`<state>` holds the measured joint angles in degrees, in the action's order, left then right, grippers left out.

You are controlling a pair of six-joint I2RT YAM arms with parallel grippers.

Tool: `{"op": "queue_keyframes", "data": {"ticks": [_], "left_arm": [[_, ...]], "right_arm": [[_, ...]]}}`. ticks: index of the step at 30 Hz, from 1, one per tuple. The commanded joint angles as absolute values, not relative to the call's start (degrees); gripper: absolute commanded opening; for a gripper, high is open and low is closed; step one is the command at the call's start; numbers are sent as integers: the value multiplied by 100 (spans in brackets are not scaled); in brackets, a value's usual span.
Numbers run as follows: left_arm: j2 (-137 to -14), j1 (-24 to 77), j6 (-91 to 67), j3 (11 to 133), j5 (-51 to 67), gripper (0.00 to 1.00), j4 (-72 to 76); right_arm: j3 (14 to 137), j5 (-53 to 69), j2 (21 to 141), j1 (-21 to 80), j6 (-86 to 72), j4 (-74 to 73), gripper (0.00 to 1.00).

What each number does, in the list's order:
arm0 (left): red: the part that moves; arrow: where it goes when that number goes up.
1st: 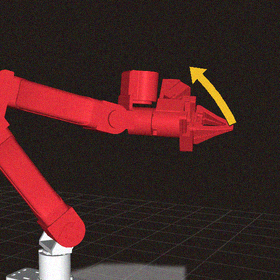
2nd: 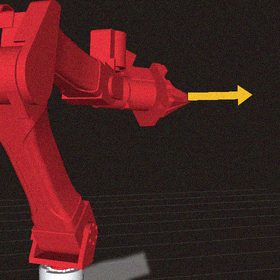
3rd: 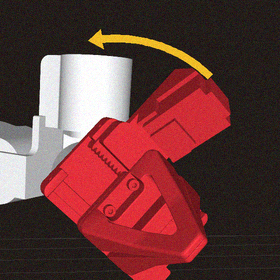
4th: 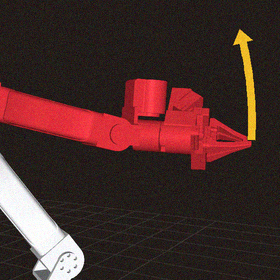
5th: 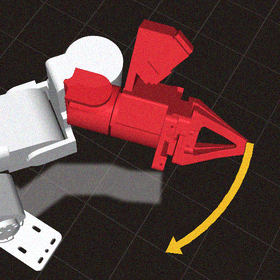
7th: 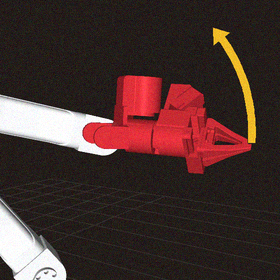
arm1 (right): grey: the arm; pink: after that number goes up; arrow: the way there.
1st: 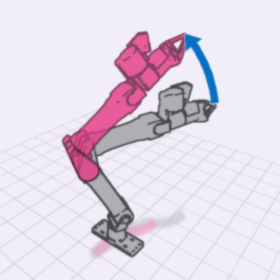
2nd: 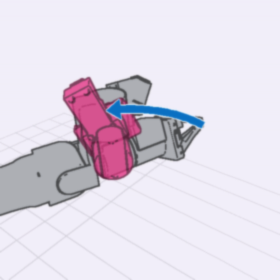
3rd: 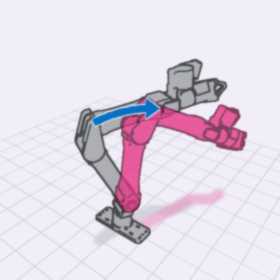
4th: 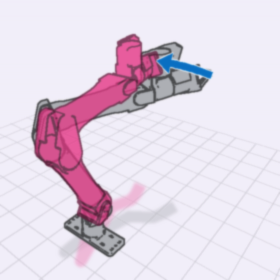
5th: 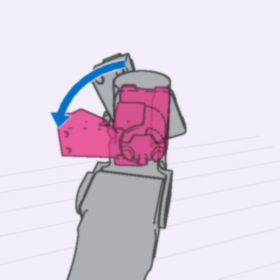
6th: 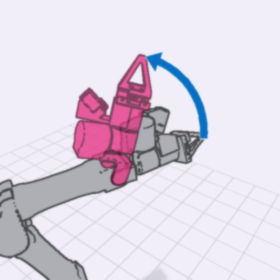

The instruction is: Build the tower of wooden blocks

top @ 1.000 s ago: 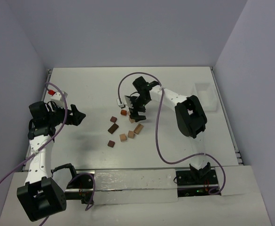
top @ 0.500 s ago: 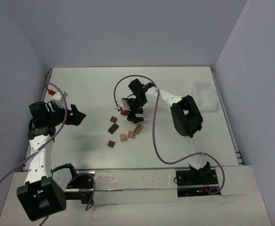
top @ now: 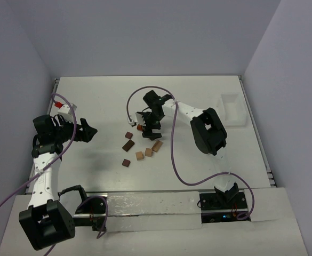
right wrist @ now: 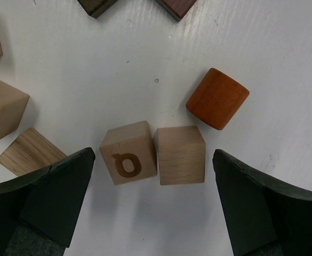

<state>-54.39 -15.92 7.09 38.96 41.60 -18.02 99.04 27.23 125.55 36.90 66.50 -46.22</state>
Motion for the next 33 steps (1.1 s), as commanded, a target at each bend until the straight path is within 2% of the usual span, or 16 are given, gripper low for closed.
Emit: {"op": "queue_keyframes", "data": {"ticks": [1, 6, 17, 26, 33], "left_arm": [[-5467, -1643, 738, 3893, 4174, 99, -1564], [-5458, -1643, 729, 3893, 4166, 99, -1547], [-5440, -1635, 703, 3885, 4148, 99, -1529], [-5405, -1638, 703, 3876, 4140, 99, -1521], [-5396, -1640, 703, 3885, 4175, 99, -1521]], "right_arm": [[10179, 2634, 12631, 3789, 6626, -4738, 100], [10257, 2566, 12691, 3797, 6565, -4746, 99], [10362, 2406, 12736, 3806, 6476, -4816, 65], [10456, 2301, 12709, 3711, 6151, -4692, 55], [11330, 2127, 13059, 3547, 5183, -4590, 49]]}}
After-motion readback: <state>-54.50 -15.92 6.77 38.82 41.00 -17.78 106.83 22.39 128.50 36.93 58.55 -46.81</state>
